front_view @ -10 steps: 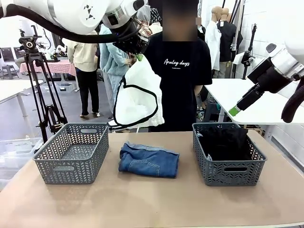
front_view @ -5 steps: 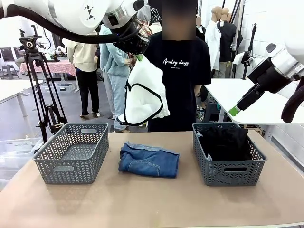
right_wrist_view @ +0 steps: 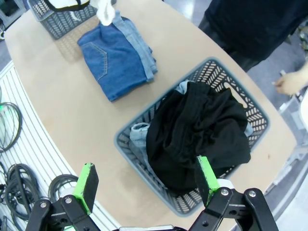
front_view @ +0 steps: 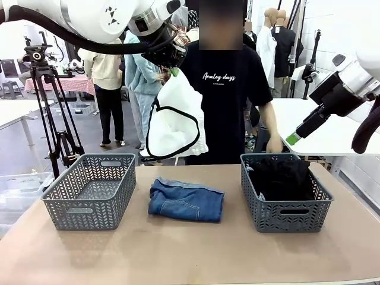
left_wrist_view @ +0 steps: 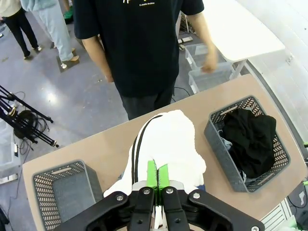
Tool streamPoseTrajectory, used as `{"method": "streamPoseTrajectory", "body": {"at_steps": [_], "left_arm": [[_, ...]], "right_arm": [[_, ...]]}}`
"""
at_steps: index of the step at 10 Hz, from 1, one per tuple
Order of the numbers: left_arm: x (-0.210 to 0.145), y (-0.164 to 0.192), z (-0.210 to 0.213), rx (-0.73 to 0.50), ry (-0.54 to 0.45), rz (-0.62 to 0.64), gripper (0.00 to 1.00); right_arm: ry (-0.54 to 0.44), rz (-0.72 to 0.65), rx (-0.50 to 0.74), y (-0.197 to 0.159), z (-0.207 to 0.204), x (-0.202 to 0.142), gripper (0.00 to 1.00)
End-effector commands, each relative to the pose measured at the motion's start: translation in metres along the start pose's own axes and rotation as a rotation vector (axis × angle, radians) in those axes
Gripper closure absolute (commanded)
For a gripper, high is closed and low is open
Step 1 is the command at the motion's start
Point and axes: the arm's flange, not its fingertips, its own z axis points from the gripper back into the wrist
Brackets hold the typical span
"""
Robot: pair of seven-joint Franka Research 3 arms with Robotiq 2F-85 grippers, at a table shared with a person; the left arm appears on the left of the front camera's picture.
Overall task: Sort the tops and bottoms.
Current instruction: Sort the clothes according to human instructions.
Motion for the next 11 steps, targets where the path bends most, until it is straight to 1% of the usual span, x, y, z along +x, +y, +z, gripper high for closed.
{"method": "streamPoseTrajectory", "body": {"at_steps": [1,11], "left_arm": [[0.001,0.0035,0.0046,-0.004,-0.005,0.004,1.0],[0.001,0.0035,0.0046,-0.004,-0.005,0.004,1.0]], "right_arm": [[-0.015,-0.013,0.005,0.0006,-0.0018,0.0003,0.0],[-0.015,-0.013,0.005,0.0006,-0.0018,0.0003,0.0]]}}
